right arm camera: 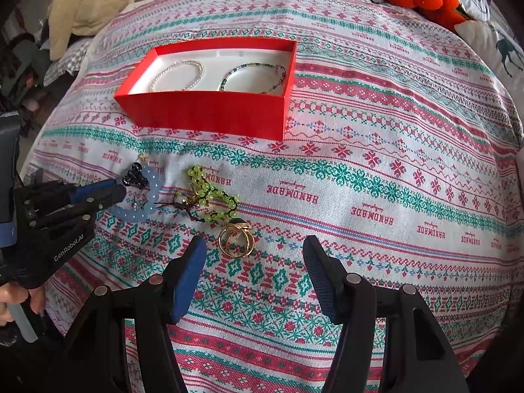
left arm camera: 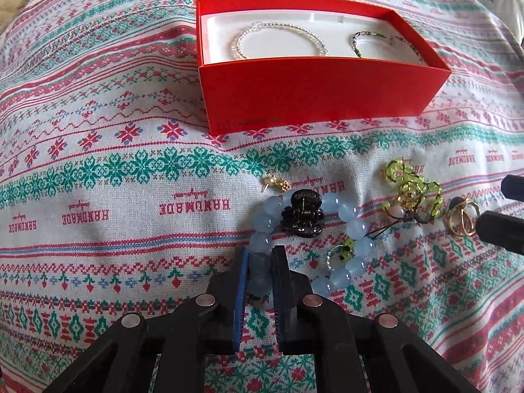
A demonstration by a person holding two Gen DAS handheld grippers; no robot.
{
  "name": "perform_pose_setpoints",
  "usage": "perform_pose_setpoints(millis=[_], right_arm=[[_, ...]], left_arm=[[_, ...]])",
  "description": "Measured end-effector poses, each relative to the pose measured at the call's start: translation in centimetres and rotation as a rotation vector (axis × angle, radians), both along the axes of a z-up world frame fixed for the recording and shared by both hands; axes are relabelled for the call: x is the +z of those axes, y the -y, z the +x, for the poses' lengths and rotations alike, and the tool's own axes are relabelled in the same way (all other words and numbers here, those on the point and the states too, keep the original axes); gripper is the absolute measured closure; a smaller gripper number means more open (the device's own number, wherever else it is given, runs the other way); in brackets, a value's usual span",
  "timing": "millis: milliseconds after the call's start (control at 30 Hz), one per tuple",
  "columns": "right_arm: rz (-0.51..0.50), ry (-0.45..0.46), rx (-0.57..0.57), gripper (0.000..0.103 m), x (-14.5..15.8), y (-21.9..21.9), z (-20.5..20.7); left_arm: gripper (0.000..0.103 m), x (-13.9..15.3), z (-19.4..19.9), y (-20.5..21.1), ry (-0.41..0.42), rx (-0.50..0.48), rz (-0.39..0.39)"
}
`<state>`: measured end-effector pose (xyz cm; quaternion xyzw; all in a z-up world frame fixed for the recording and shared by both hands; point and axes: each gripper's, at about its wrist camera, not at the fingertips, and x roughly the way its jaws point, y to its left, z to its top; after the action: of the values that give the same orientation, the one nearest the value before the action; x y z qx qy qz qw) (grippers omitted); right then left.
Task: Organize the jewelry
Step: 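Grasp the pale blue bead bracelet with the left tool while the right tool grasps the green bead strand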
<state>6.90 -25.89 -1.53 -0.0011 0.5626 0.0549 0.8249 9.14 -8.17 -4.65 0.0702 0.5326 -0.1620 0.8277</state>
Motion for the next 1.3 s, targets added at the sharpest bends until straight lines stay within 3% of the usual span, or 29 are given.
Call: perform_pose_setpoints(millis=[300, 533, 633, 767, 967, 1133, 1300], right_arm=[[0.084, -0.019, -0.064, 0.041, 0.4, -0.5, 2.2], [0.075, -0.062, -0.05, 0.07, -0.3, -1.8, 3.8], [0.058, -0.096, -0.044, 0.078, -1.5, -2.1, 4.3], [0.004, -0.142, -0.053, 0.084, -3.1, -2.3, 4.9], [-0.038, -0.139, -0.013, 0.094, -3.7, -3.3, 4.9], [-0.005, -0.12, -0.005, 0.098, -2.7, -3.8, 4.7], [0.038, -0.043, 0.004, 0.098, 0.9, -4.4, 3.5]], left_arm=[[0.094, 0.8, -0.4, -3.7, -0.003, 0.037, -0.023], [0.094, 0.9, 0.1, -5.9, 0.007, 0.079, -0.016], [0.094, 0.7, 0.1, -6.6, -0.001, 0.09, -0.017], [0.094, 0.4, 0.3, -7.0, -0.018, 0.097, -0.017], [0.094, 0.0, 0.5, -6.6, -0.021, 0.091, 0.004], [0.094, 1.0, 0.3, -6.8, -0.009, 0.095, -0.031], [0.094, 3.4, -0.3, -6.9, 0.036, 0.085, -0.08]])
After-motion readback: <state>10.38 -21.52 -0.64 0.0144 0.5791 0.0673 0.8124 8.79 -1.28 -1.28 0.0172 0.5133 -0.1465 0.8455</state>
